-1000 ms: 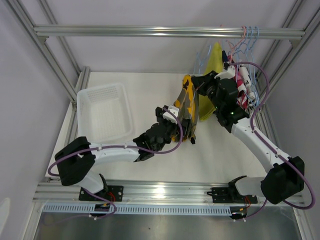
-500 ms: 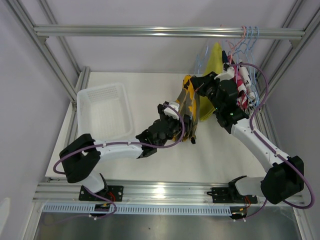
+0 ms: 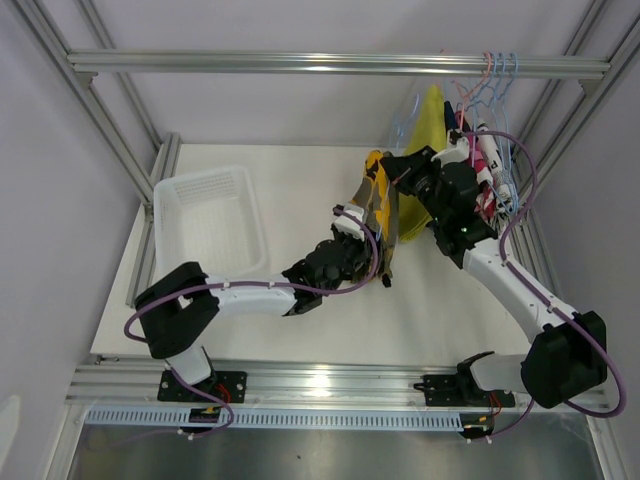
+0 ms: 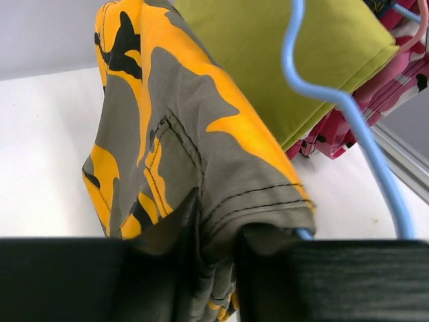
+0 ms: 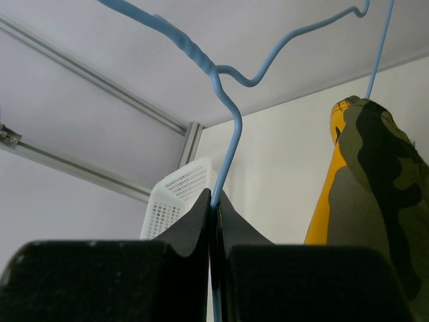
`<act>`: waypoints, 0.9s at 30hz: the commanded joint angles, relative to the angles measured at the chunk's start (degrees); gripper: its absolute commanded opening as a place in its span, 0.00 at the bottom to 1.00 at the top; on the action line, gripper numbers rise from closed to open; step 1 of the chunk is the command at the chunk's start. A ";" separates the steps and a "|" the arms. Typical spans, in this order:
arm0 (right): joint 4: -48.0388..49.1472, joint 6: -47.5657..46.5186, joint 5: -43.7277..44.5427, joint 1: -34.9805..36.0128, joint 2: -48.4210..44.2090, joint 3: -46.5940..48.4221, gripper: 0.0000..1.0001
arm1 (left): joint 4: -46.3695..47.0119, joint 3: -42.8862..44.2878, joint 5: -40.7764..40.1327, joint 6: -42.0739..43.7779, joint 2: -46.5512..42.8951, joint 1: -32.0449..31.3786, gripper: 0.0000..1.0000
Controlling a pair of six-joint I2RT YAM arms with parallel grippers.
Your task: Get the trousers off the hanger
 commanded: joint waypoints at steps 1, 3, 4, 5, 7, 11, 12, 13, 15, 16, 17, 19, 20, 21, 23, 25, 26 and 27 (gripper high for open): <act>6.52 3.10 -2.72 -0.42 -2.91 -0.63 0.00 | 5.12 1.69 0.19 -1.93 1.17 -0.04 0.22; 6.88 3.97 -3.59 -0.50 -3.52 -1.77 0.00 | 6.78 1.25 0.89 -2.55 1.52 -0.04 0.12; 6.97 4.24 -3.86 -0.68 -3.79 -2.12 0.00 | 7.40 1.25 0.98 -2.90 1.53 -0.04 0.09; 7.05 4.50 -4.12 -0.77 -4.05 -2.82 0.00 | 8.45 1.16 0.98 -3.08 1.61 0.05 0.06; 6.70 4.51 -4.83 -0.77 -4.76 -3.18 0.00 | 9.51 1.07 0.98 -2.99 1.61 0.05 0.01; 5.21 3.37 -4.92 -0.86 -6.77 -4.67 0.00 | 9.78 1.25 0.19 -1.68 0.48 -0.04 0.01; 4.60 2.84 -4.66 -0.94 -7.21 -5.81 0.00 | 9.43 1.08 0.10 -1.24 -1.01 -0.04 0.01; 4.33 2.40 -4.57 -1.03 -8.09 -6.34 0.00 | 8.12 1.34 0.10 -0.10 -1.81 -0.04 0.01; 4.33 1.96 -4.56 -1.12 -8.97 -8.96 0.00 | 6.18 1.69 -0.16 1.74 -4.09 0.05 0.01; 4.59 1.78 -4.57 -1.21 -9.41 -10.03 0.00 | 4.87 1.60 -0.16 2.54 -6.71 -0.04 0.01; 4.68 1.52 -4.48 -1.21 -9.94 -10.91 0.00 | 4.16 1.86 -0.16 3.33 -8.13 -0.04 0.01; 5.38 0.82 -4.48 -1.21 -10.21 -13.97 0.00 | 1.01 2.30 0.10 4.74 -12.33 -0.04 0.01; 5.82 0.38 -4.39 -1.21 -10.21 -15.12 0.00 | 0.12 2.48 0.36 4.92 -13.75 -0.04 0.01; 6.78 -0.23 -4.30 -1.30 -10.03 -16.35 0.00 | -0.59 2.39 0.45 5.27 -14.99 -0.13 0.01; 7.84 -0.85 -4.30 -1.21 -9.60 -19.52 0.00 | -2.08 2.39 0.46 5.45 -18.77 -0.22 0.01; 9.95 -1.03 -4.56 -1.21 -8.28 -21.54 0.00 | -3.31 2.92 0.63 5.36 -20.79 -0.22 0.01; 10.65 -1.03 -4.65 -1.21 -7.75 -23.12 0.00 | -4.80 3.88 0.89 5.36 -22.02 -0.30 0.01; 11.96 -0.86 -5.00 -1.30 -6.70 -24.00 0.00 | -5.51 4.93 1.07 5.44 -22.38 -0.30 0.01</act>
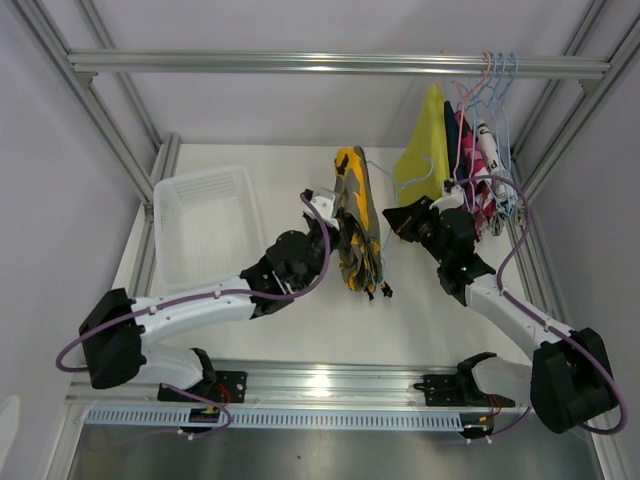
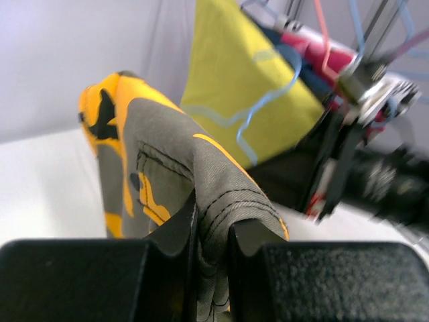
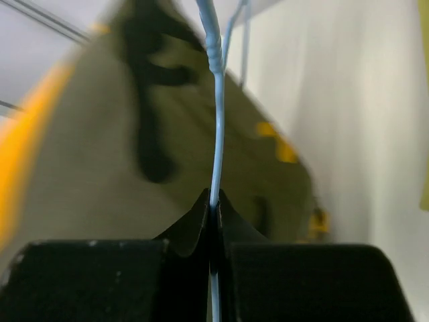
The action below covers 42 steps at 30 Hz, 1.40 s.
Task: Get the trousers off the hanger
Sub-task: Remove the trousers from the hanger, then place the trousers in the bin.
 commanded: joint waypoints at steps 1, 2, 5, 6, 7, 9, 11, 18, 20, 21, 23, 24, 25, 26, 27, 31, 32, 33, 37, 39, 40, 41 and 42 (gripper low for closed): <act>7.05 -1.62 -1.07 -0.27 2.05 -2.90 0.00 | 4.84 5.42 1.16 1.62 -5.64 -0.26 0.01; 8.63 -1.53 -1.51 -0.18 2.49 -4.38 0.00 | 3.97 6.47 0.98 2.06 -5.90 -0.17 0.01; 9.87 -1.62 -1.95 0.17 3.99 -5.80 0.00 | 1.68 9.02 0.72 4.25 -6.95 -0.61 0.01; 10.48 -1.62 -1.95 0.34 4.51 -6.76 0.00 | 0.63 9.38 0.11 6.26 -8.52 -0.96 0.01; 10.66 -2.06 -1.95 0.43 4.60 -7.12 0.00 | 0.10 9.47 -0.24 6.89 -9.50 -1.14 0.01; 11.02 -2.50 -2.13 0.35 4.86 -8.26 0.00 | -1.39 9.03 -1.82 10.13 -13.43 -1.14 0.01; 11.19 -3.11 -2.39 0.35 5.22 -8.88 0.00 | -2.19 7.72 -2.97 11.81 -16.78 -1.14 0.01; 12.77 -4.70 -2.57 0.26 6.80 -12.48 0.00 | -2.80 3.15 -9.56 19.28 -30.59 -0.88 0.01; 14.00 -4.70 -2.57 0.26 7.41 -13.71 0.00 | -3.77 2.44 -10.97 19.99 -34.36 -0.96 0.01; 14.35 -4.70 -2.65 0.35 8.11 -14.15 0.00 | -4.21 2.18 -11.49 20.86 -35.51 -0.96 0.01; 15.41 -4.87 -2.83 0.43 8.82 -15.03 0.00 | -5.00 1.39 -14.03 21.74 -38.58 -0.96 0.01; 15.67 -4.96 -2.92 0.43 9.60 -15.29 0.00 | -4.74 0.95 -15.09 23.40 -39.56 -0.96 0.01; 16.02 -5.05 -3.01 0.43 9.96 -15.56 0.00 | -4.22 0.51 -16.23 24.38 -40.61 -0.88 0.01; 16.64 -5.14 -3.18 0.43 10.40 -15.73 0.00 | -3.00 -2.11 -19.29 25.69 -41.58 -0.88 0.01; 16.90 -4.96 -3.27 0.43 11.27 -16.08 0.00 | 1.72 -3.26 -20.89 28.49 -43.41 -0.53 0.01; 18.40 -5.05 -4.15 0.52 13.39 -16.17 0.00 | 6.59 -7.40 -27.13 30.45 -46.59 1.75 0.01; 18.49 -5.22 -4.15 0.61 13.65 -16.17 0.00 | 6.95 -8.54 -29.23 30.02 -46.86 2.80 0.01; 18.49 -5.22 -4.24 0.70 14.26 -16.26 0.00 | 7.82 -8.81 -30.03 29.75 -47.12 3.34 0.01; 18.05 -6.01 -4.41 1.05 15.15 -16.35 0.00 | 12.39 -12.05 -32.76 29.05 -46.95 6.59 0.01; 17.87 -6.28 -4.41 1.14 15.59 -16.35 0.00 | 13.36 -12.68 -34.60 27.12 -47.04 9.31 0.01; 17.61 -6.63 -4.33 1.05 15.94 -16.35 0.00 | 13.10 -13.38 -35.22 26.15 -47.12 10.19 0.01; 17.61 -6.72 -4.24 1.14 16.11 -16.26 0.00 | 12.49 -13.64 -35.75 23.62 -47.12 12.02 0.01; 17.52 -6.81 -4.24 0.96 16.38 -16.18 0.00 | 11.53 -13.65 -36.63 21.94 -47.12 12.91 0.01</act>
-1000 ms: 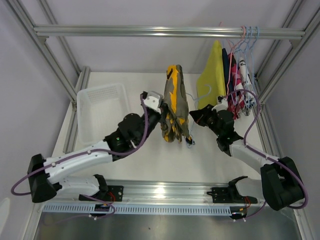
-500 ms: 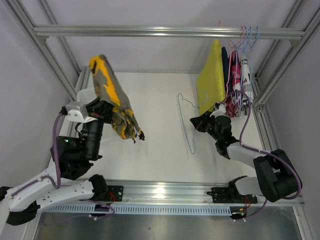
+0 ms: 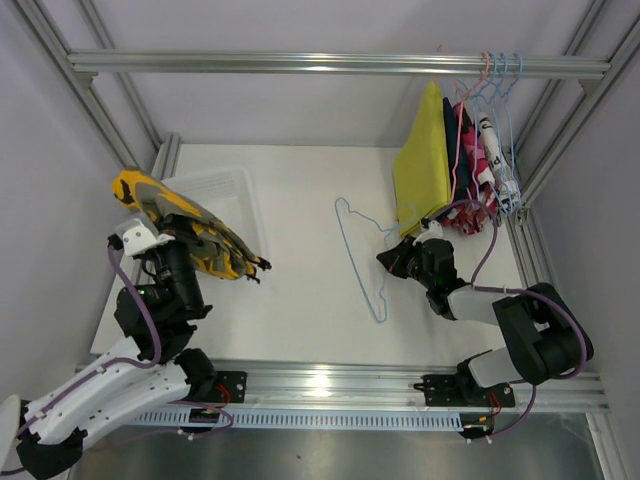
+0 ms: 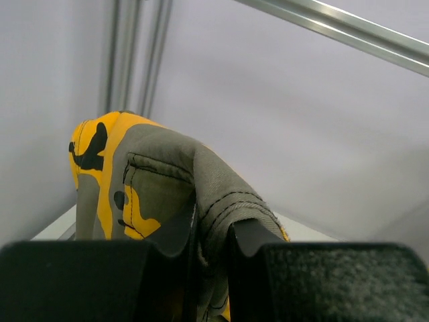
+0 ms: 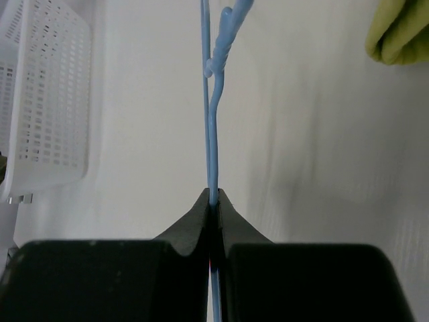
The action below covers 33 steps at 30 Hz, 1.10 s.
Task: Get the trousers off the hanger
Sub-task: Place the trousers in the bin.
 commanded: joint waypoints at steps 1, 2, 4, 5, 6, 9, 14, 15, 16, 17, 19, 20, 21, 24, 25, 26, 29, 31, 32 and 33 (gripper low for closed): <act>0.45 -0.86 -0.32 0.13 1.28 0.28 0.00 | 4.87 0.84 -0.59 -8.66 -0.88 3.87 0.01; 0.45 -0.95 -0.41 0.13 1.45 0.37 0.00 | 3.27 1.02 -1.03 -10.43 -0.79 5.71 0.01; 0.36 -1.04 -0.50 0.04 1.63 0.37 0.00 | 0.20 1.54 -2.17 -15.34 -0.18 7.47 0.01; 0.36 -1.30 -0.41 0.13 1.89 0.37 0.00 | -2.52 1.72 -2.70 -16.77 0.18 8.96 0.01; 0.36 -1.39 -0.41 0.04 1.89 0.37 0.00 | -3.59 1.99 -2.88 -18.08 0.53 9.67 0.01; 0.45 -1.56 -0.67 0.04 2.68 0.64 0.00 | -5.88 3.04 -3.76 -19.68 2.63 11.52 0.01; 0.54 -1.39 -1.12 0.04 3.39 0.81 0.00 | -10.61 4.71 -6.56 -27.57 5.89 14.33 0.01; 0.37 -1.39 -1.12 -0.04 3.30 0.72 0.00 | -16.81 5.58 -7.09 -30.72 6.85 14.86 0.01; 0.19 -1.48 -1.12 0.04 3.30 0.72 0.00 | -20.70 6.64 -7.45 -37.80 7.29 16.00 0.01; 0.01 -1.56 -1.12 0.04 3.13 0.81 0.00 | -24.65 7.08 -7.97 -41.18 7.91 16.62 0.01; -0.69 -1.83 -1.20 -0.04 2.42 0.64 0.00 | -32.32 8.57 -8.50 -48.64 10.28 17.76 0.01; -0.87 -1.92 -1.20 0.04 2.16 0.55 0.00 | -33.30 8.67 -8.85 -49.73 11.24 18.11 0.01; -1.39 -2.00 -1.20 -0.04 1.90 0.37 0.00 | -33.65 8.75 -9.20 -50.52 13.25 18.29 0.01; -2.44 -2.44 -0.94 0.04 0.58 0.28 0.00 | -33.83 8.76 -8.25 -53.33 15.73 19.26 0.01; -2.62 -2.53 -1.03 0.04 0.05 0.20 0.00 | -33.83 8.93 -7.54 -54.56 17.48 19.96 0.01; -2.71 -2.62 -1.03 -0.04 -0.21 0.20 0.00 | -33.83 8.93 -6.93 -54.92 18.28 20.40 0.01; -2.98 -2.44 -1.29 0.04 -0.48 0.11 0.00 | -32.78 10.16 -4.29 -55.36 22.14 21.89 0.01; -3.24 -2.44 -1.73 0.04 -0.48 0.28 0.00 | -32.43 11.21 -2.27 -55.36 23.99 23.21 0.01; -3.24 -2.53 -1.91 0.13 -0.57 0.37 0.00 | -31.99 11.74 -1.57 -55.36 26.00 23.74 0.01; -3.68 -2.53 -2.08 0.04 -0.65 0.55 0.00 | -31.73 12.27 -0.86 -55.36 27.15 24.18 0.01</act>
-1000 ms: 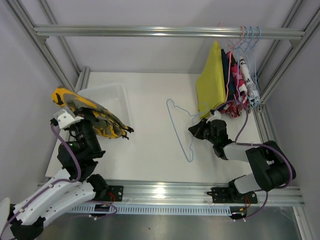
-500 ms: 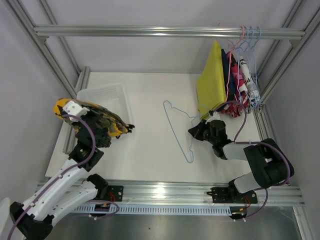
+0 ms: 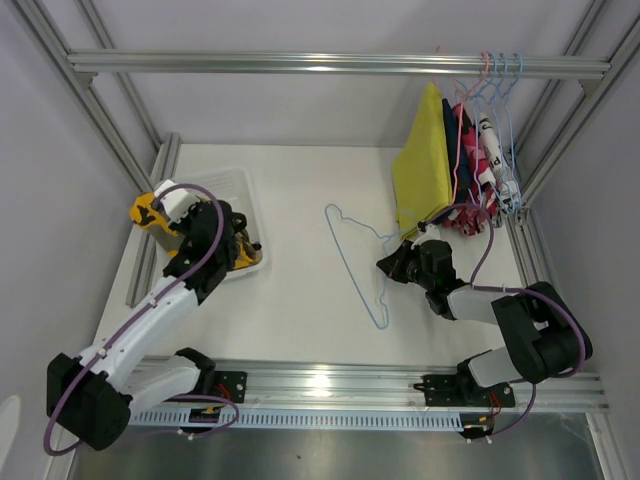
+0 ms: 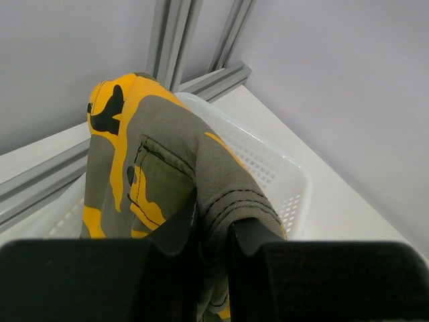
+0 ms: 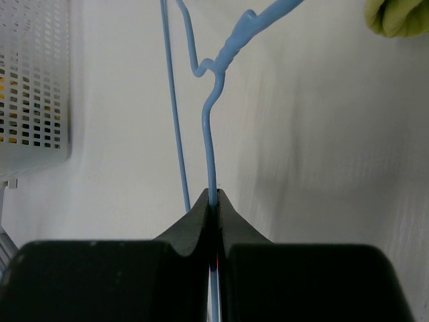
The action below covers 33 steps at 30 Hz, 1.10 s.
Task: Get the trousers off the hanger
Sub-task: Place the trousers in the bin.
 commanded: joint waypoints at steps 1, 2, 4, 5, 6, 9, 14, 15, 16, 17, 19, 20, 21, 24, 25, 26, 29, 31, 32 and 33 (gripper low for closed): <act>-0.31 -1.37 -0.75 0.15 -1.53 0.61 0.00 | 4.45 4.77 4.64 -3.54 3.05 2.87 0.01; -0.40 -1.37 -1.01 0.07 -1.79 0.61 0.00 | 4.97 5.56 5.36 -3.63 5.15 3.31 0.01; -0.75 -1.55 -1.01 0.15 -2.23 0.70 0.00 | 5.33 7.23 7.20 -3.54 7.36 4.80 0.01; -0.93 -1.64 -1.10 0.07 -2.49 0.70 0.00 | 5.42 8.02 7.82 -3.54 9.89 5.25 0.01; -1.45 -1.90 -0.84 0.07 -2.84 0.88 0.00 | 5.42 9.42 8.35 -3.54 11.22 5.68 0.01; -3.65 -3.04 -0.40 -0.28 -4.07 1.58 0.00 | 7.16 11.98 9.58 -1.88 17.00 6.83 0.01; -4.80 -3.75 0.04 -0.29 -5.22 1.58 0.00 | 8.23 18.39 13.70 -0.73 26.25 9.38 0.04; -4.97 -3.75 -0.05 -0.29 -5.22 1.67 0.00 | 8.14 20.31 16.24 -0.03 27.83 9.73 0.35; -5.15 -3.83 -0.22 -0.29 -5.05 1.76 0.00 | 7.53 22.42 17.83 0.58 30.45 10.52 0.55; -5.41 -4.01 -0.14 -0.29 -4.96 1.84 0.00 | 7.18 24.53 19.58 1.46 31.61 10.70 0.87; -5.32 -3.92 -0.40 -0.20 -4.78 1.84 0.00 | 6.39 26.21 22.93 3.92 33.29 10.70 0.99; -5.06 -3.84 -0.66 -0.11 -4.61 1.84 0.00 | 5.43 27.96 23.98 4.37 33.29 10.70 0.99; -5.15 -3.92 -0.92 0.06 -4.43 2.02 0.00 | 4.46 28.50 24.60 4.11 33.12 10.70 0.99; -5.06 -4.01 -1.19 0.50 -3.73 2.37 0.00 | 2.70 28.42 28.64 3.67 29.70 10.52 0.99; -5.06 -3.84 -1.45 0.68 -3.55 2.37 0.00 | 2.17 28.59 30.39 3.84 28.65 10.09 0.99; -4.89 -3.83 -1.80 0.77 -3.12 2.46 0.00 | 0.77 28.59 31.28 4.28 26.55 9.82 0.99; -4.62 -3.66 -1.98 1.03 -3.11 2.46 0.00 | -2.12 28.68 36.71 7.27 23.20 9.21 1.00; -4.62 -3.48 -2.33 1.21 -3.20 2.63 0.00 | -5.65 27.37 38.84 7.01 20.21 9.29 0.99; -4.62 -3.48 -2.59 1.30 -3.20 2.55 0.00 | -6.44 26.75 40.59 6.92 19.15 9.29 0.99; -4.71 -3.57 -2.68 1.47 -3.11 2.72 0.00 | -6.80 25.97 41.65 6.92 17.14 9.29 1.00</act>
